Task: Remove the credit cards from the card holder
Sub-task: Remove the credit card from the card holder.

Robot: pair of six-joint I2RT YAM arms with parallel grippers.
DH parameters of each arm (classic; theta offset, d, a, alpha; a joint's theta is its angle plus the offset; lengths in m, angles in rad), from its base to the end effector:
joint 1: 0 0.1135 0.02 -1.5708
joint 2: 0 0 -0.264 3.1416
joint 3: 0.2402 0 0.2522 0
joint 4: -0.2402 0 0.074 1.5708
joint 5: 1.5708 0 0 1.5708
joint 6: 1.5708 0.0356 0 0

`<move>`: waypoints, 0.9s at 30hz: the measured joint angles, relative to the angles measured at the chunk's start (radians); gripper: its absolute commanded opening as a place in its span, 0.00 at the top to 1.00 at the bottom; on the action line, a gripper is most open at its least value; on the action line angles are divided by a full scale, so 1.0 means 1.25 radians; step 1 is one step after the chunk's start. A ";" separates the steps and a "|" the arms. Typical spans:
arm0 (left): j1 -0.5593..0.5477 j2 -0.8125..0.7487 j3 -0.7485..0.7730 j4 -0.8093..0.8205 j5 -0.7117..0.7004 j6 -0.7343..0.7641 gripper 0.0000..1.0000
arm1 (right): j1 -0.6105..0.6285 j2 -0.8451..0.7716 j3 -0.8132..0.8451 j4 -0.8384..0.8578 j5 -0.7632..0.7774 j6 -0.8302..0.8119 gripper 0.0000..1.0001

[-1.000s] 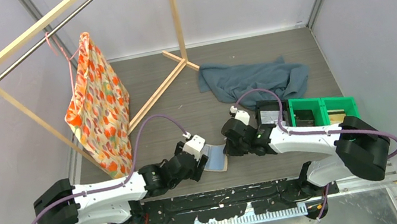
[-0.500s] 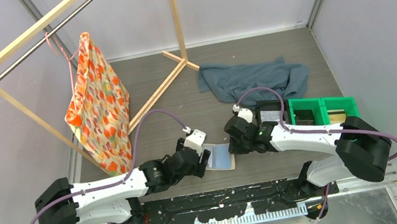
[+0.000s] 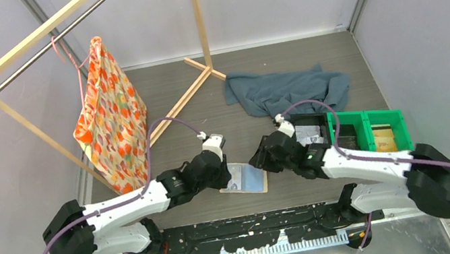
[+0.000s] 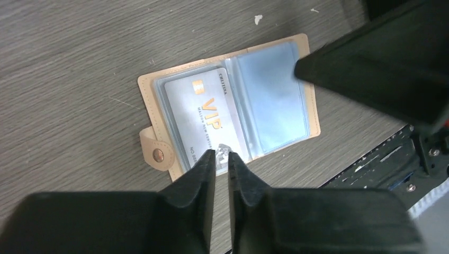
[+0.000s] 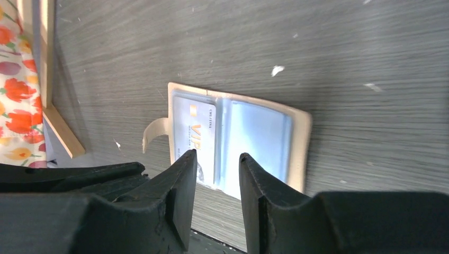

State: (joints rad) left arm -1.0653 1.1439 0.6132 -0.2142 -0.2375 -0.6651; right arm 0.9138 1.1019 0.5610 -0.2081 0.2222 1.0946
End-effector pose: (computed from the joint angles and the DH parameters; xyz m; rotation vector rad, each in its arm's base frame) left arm 0.1197 -0.1991 0.2079 0.3491 2.3434 -0.6061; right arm 0.1413 0.1704 0.2003 0.3356 2.3994 0.7447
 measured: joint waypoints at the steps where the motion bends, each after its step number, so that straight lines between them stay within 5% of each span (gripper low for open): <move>1: 0.013 0.006 -0.004 0.013 0.020 -0.007 0.97 | 0.009 0.034 -0.006 0.036 -0.010 0.018 0.62; 15: 0.097 0.096 -0.084 0.115 0.103 -0.048 0.99 | 0.022 0.325 -0.099 0.493 -0.113 0.178 0.70; 27: 0.099 0.138 -0.092 0.197 0.107 -0.052 0.99 | 0.021 0.355 -0.135 0.610 -0.146 0.213 0.73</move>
State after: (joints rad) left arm -0.9421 1.3159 0.4988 0.0326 -0.1040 -0.7307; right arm 0.9405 1.5455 0.3923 0.5549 0.0391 1.3613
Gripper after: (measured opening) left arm 0.011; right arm 0.264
